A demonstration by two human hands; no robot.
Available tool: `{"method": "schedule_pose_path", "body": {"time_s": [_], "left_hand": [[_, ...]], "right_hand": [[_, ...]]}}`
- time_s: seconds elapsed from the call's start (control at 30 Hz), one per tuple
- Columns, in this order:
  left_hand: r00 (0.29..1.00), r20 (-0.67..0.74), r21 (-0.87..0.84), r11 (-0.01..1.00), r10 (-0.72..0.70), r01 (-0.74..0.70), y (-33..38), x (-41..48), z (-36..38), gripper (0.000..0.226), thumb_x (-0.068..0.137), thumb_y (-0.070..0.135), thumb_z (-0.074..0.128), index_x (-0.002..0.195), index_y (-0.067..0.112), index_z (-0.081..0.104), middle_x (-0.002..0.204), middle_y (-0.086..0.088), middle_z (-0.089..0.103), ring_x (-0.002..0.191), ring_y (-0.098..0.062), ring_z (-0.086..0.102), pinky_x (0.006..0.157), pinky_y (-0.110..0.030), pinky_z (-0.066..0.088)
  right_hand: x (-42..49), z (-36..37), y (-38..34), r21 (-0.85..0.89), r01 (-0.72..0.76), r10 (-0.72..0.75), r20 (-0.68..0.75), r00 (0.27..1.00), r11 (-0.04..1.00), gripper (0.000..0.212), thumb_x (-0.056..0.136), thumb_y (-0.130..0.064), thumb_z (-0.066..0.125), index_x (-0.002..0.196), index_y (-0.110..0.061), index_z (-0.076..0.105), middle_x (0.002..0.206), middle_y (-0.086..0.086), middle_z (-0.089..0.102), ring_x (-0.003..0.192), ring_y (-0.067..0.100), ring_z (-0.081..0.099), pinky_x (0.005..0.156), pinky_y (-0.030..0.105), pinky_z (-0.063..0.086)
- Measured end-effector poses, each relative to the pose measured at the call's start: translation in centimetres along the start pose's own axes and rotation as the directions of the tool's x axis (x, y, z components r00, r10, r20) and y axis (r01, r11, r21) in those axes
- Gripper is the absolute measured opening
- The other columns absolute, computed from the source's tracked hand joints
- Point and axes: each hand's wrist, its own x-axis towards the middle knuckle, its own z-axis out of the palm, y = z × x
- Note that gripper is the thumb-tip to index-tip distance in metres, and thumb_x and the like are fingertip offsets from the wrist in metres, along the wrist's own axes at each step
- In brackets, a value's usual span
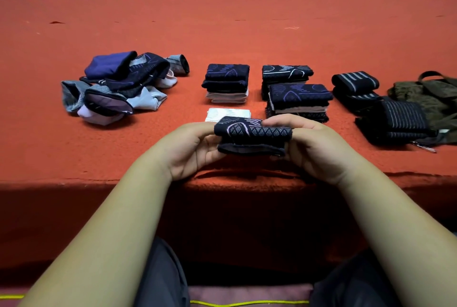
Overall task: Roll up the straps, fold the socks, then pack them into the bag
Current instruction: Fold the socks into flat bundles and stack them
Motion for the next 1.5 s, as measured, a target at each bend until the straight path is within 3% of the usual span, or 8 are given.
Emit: {"method": "schedule_pose_path", "body": {"time_s": [0.1,0.23,0.47,0.77,0.93,1.17,1.37,1.5], "left_hand": [[0.999,-0.020,-0.040,0.999,-0.025,0.025,0.4,-0.3,0.2,0.039,0.108,0.030,0.050,0.130,0.003,0.068,0.110,-0.014,0.075,0.085,-0.018,0.074,0.070,-0.027,0.063],[0.998,0.039,0.096,0.994,0.042,-0.046,0.1,-0.7,0.2,0.048,0.101,0.034,0.066,0.137,0.003,0.067,0.135,-0.022,0.070,0.115,-0.031,0.068,0.104,-0.045,0.054],[0.981,-0.051,0.095,0.979,0.185,-0.180,0.3,-0.8,0.6,0.029,0.094,0.009,0.073,0.123,0.006,0.070,0.112,-0.017,0.078,0.088,-0.024,0.077,0.075,-0.037,0.064],[0.841,-0.283,0.359,0.864,0.462,-0.353,-0.3,0.7,0.3,0.030,0.078,0.033,0.087,0.079,0.028,0.057,0.081,-0.012,0.061,0.078,-0.025,0.056,0.075,-0.044,0.045],[0.872,-0.173,0.395,0.843,0.459,-0.365,-0.2,0.3,0.2,0.019,0.083,0.021,0.083,0.098,0.024,0.072,0.097,-0.003,0.073,0.090,-0.019,0.066,0.083,-0.038,0.051],[0.748,-0.303,0.547,0.751,0.590,-0.370,0.7,0.8,-0.8,0.029,0.092,0.009,0.080,0.118,0.020,0.078,0.106,0.012,0.080,0.091,0.004,0.072,0.084,-0.014,0.054],[0.739,-0.331,0.511,0.770,0.586,-0.382,1.0,2.7,-1.5,0.033,0.091,0.016,0.068,0.120,0.025,0.080,0.121,0.007,0.078,0.120,-0.015,0.071,0.111,-0.048,0.053],[0.749,-0.319,0.570,0.749,0.580,-0.337,0.8,3.9,-1.9,0.042,0.087,0.016,0.062,0.124,0.026,0.078,0.122,0.012,0.077,0.120,-0.010,0.070,0.113,-0.043,0.050]], "right_hand": [[-0.1,-0.1,0.0,-0.067,0.024,-0.027,-0.041,0.999,0.997,0.053,0.086,0.005,0.031,0.102,-0.009,0.080,0.052,0.008,0.057,0.047,0.011,0.049,0.057,0.023,0.045],[0.2,-0.5,0.4,-0.008,0.056,-0.055,0.102,0.993,0.998,0.039,0.089,-0.025,0.046,0.107,-0.012,0.079,0.117,0.017,0.075,0.102,0.027,0.068,0.079,0.034,0.056],[0.5,-0.4,1.1,-0.249,0.123,-0.116,0.044,0.992,0.961,0.054,0.093,-0.006,0.074,0.136,-0.039,0.069,0.110,-0.006,0.072,0.080,0.020,0.057,0.071,0.033,0.050],[1.8,1.0,2.0,-0.490,0.174,-0.329,-0.249,0.911,0.854,0.015,0.089,-0.013,0.084,0.090,-0.017,0.069,0.077,-0.010,0.066,0.069,0.006,0.054,0.067,0.019,0.044],[2.8,1.3,2.7,-0.526,0.141,-0.355,-0.332,0.874,0.839,0.012,0.089,-0.020,0.083,0.099,-0.024,0.078,0.091,-0.011,0.076,0.076,0.003,0.062,0.075,0.021,0.049],[4.0,2.6,2.5,-0.580,0.180,-0.394,-0.267,0.880,0.795,0.031,0.102,-0.018,0.068,0.130,-0.029,0.073,0.118,-0.014,0.075,0.093,-0.007,0.067,0.090,0.014,0.049],[6.3,3.3,3.1,-0.682,0.158,-0.465,-0.293,0.836,0.714,0.032,0.103,-0.022,0.067,0.133,-0.028,0.072,0.123,-0.009,0.074,0.100,0.000,0.067,0.098,0.019,0.049],[7.2,3.4,3.5,-0.711,0.120,-0.465,-0.312,0.829,0.692,0.033,0.105,-0.022,0.063,0.137,-0.024,0.071,0.130,-0.007,0.072,0.114,0.007,0.067,0.106,0.022,0.046]]}}
